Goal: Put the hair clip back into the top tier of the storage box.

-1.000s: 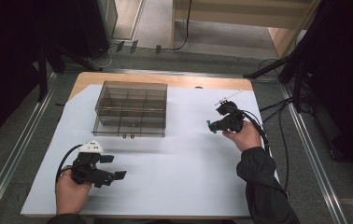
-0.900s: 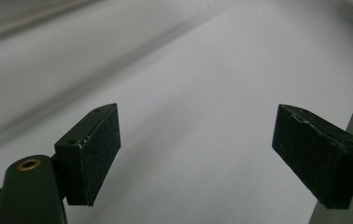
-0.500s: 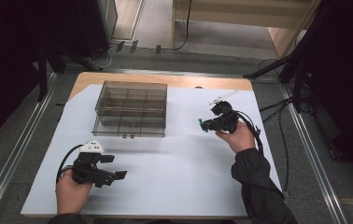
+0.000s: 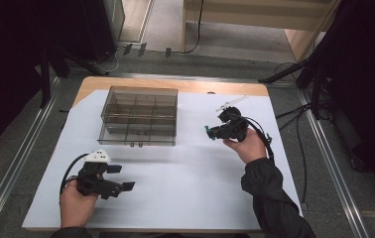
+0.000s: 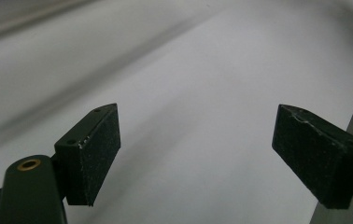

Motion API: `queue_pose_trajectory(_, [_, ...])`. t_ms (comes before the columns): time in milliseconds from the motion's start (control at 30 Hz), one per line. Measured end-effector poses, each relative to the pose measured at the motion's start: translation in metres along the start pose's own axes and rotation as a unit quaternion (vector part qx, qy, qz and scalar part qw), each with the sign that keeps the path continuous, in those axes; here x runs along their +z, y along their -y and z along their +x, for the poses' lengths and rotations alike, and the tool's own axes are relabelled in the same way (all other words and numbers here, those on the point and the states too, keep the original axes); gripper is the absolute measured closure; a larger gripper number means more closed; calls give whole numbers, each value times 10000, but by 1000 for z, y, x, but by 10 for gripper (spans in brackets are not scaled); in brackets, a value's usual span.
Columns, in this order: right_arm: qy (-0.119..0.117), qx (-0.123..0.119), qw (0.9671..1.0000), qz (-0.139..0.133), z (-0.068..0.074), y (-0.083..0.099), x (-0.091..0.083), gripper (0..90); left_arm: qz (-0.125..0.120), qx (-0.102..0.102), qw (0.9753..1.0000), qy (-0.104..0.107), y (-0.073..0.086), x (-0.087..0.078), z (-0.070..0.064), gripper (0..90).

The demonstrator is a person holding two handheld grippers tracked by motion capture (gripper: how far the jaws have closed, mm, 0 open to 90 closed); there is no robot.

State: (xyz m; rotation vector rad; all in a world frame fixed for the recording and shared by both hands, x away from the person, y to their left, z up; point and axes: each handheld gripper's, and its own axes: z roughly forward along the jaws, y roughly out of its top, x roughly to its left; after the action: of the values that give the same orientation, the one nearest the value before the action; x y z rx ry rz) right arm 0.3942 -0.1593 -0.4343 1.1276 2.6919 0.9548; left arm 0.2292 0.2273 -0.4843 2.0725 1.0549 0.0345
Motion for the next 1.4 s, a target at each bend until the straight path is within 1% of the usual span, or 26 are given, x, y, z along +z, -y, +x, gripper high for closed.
queue_pose_trajectory(167, [-76, -58, 10000, -26, 5, -5, 1, 778, -9, -22, 10000, -7, 2, -1, 0, 164])
queue_pose_trajectory(200, [-89, -39, 10000, -12, 6, -6, 1, 778, -18, -33, 10000, -6, 2, -1, 0, 163])
queue_pose_trajectory(233, [-71, -71, 9999, -11, 7, -7, 1, 778, -13, -24, 10000, -21, 3, -2, 0, 164])
queue_pose_trajectory(300, [-113, -59, 9999, -38, 8, -8, 2, 778, -3, 1, 10000, -5, 3, -2, 0, 164])
queue_pose_trajectory(333, [-117, -90, 9999, -66, 8, -9, 2, 778, 4, 9, 10000, -22, 3, -1, -1, 164])
queue_pose_trajectory(367, [-132, -66, 9999, -42, 9, -10, 2, 778, 22, 11, 10000, -50, 3, -2, 0, 163])
queue_pose_trajectory(433, [-117, -106, 9999, -38, 11, -12, 2, 778, 26, 7, 10000, -24, 3, -2, 1, 163])
queue_pose_trajectory(667, [-176, -147, 9997, -25, 17, -18, 2, 778, 21, 4, 10000, -57, 4, -3, 2, 164])
queue_pose_trajectory(700, [-172, -179, 9997, -30, 18, -19, 3, 778, 24, 10, 10000, -58, 4, -3, 2, 163])
queue_pose_trajectory(767, [-89, -261, 9996, 2, 21, -21, 4, 778, 13, 2, 10000, -61, 4, -3, 2, 164])
queue_pose_trajectory(900, [-151, -284, 9995, -15, 25, -26, 5, 778, 23, 8, 10000, -56, 4, -3, 2, 164])
queue_pose_trajectory(967, [-228, -270, 9994, -17, 27, -27, 6, 778, 14, 3, 10000, -44, 4, -3, 2, 164])
queue_pose_trajectory(1100, [-244, -319, 9992, -71, 32, -32, 4, 778, 21, -25, 9999, -101, 4, -3, 2, 164])
queue_pose_trajectory(1200, [-289, -354, 9989, -94, 36, -37, 3, 778, 9, -33, 10000, -71, 5, -3, 2, 164])
queue_pose_trajectory(1400, [-354, -405, 9985, -97, 43, -43, 3, 778, 19, -15, 10000, -87, 4, -3, 2, 163])
